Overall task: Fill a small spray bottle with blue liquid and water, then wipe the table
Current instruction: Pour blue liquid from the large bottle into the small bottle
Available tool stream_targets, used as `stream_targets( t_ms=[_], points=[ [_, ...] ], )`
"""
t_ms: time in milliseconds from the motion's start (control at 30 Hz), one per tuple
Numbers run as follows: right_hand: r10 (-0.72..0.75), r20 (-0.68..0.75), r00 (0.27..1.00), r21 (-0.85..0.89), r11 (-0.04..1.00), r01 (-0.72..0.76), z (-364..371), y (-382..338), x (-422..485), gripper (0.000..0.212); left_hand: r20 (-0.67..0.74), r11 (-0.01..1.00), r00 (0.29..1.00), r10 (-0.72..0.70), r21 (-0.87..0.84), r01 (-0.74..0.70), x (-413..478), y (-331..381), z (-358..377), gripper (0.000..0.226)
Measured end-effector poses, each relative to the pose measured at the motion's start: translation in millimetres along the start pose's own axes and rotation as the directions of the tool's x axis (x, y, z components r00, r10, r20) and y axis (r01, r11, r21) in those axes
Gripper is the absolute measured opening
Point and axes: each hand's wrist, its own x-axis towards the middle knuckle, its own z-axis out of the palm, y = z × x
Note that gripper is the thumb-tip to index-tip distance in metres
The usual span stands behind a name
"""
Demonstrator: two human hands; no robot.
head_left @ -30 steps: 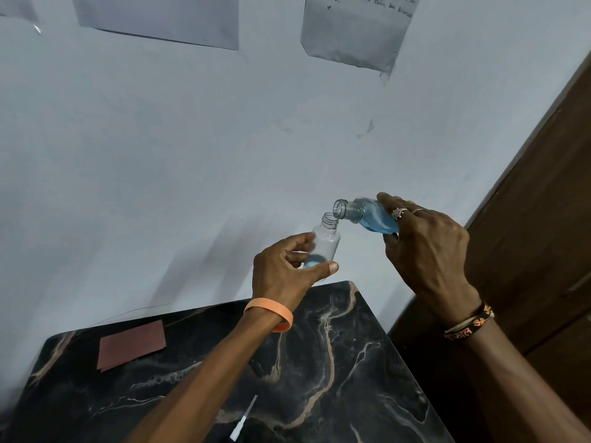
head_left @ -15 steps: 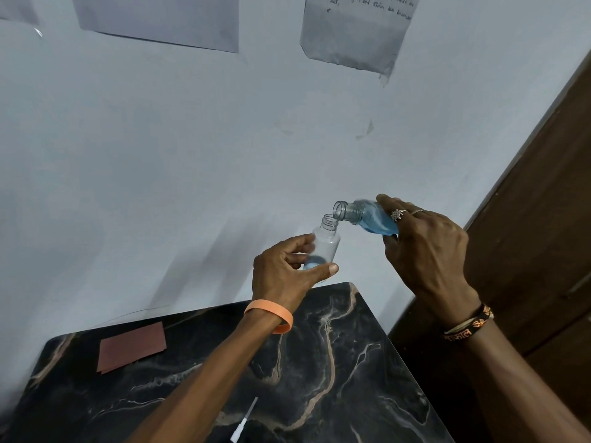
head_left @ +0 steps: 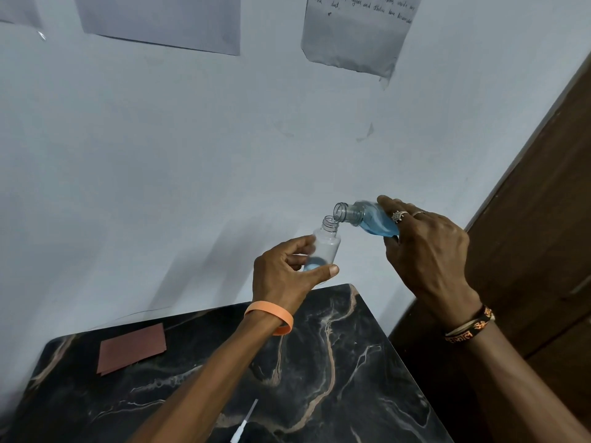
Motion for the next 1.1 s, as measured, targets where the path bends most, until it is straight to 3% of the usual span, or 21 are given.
stream_targets(
  t_ms=[1100],
  points=[
    [0.007, -0.005, 1.000, 0.018, 1.000, -0.006, 0.6, 1.2, -0.7, 0.060, -0.005, 1.000, 1.000, 0.008, -0.007, -0.008, -1.4, 0.9, 1.0, 0.068]
  ],
)
